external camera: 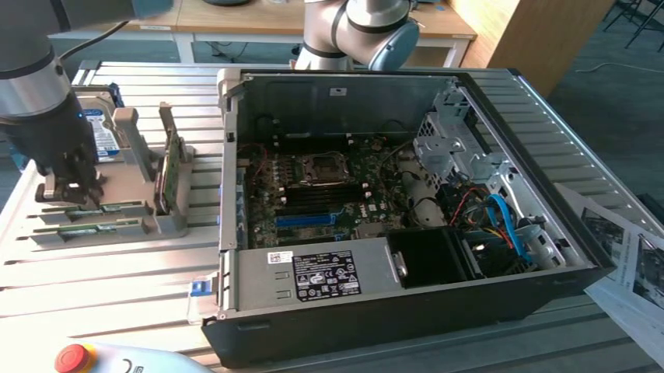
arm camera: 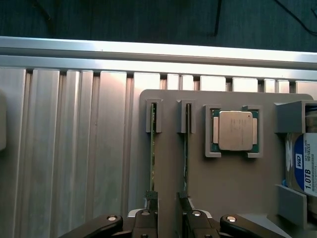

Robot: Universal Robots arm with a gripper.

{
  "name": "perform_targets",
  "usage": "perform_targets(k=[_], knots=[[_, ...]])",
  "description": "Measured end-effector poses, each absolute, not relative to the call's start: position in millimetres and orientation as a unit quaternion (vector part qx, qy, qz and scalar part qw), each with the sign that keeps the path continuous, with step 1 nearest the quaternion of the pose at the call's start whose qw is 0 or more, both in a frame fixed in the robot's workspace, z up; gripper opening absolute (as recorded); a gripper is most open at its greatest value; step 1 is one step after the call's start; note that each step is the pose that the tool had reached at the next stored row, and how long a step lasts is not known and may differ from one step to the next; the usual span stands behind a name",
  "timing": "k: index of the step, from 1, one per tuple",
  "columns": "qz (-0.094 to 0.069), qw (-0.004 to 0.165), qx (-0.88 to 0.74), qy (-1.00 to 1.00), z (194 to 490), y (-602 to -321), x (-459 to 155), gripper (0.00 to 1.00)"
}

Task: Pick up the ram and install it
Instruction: 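Pick up the ram and move it above insertion slot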

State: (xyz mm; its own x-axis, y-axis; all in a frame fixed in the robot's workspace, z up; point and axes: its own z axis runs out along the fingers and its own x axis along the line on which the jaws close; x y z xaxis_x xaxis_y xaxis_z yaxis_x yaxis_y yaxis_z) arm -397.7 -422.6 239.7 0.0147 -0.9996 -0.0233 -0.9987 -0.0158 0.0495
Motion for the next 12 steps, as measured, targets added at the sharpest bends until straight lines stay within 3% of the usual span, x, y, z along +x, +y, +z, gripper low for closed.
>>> perform_targets(k=[12], knots=[[-0.026,0.009,0.712,-0.701,228.1,-423.0,-398.4,0.29]])
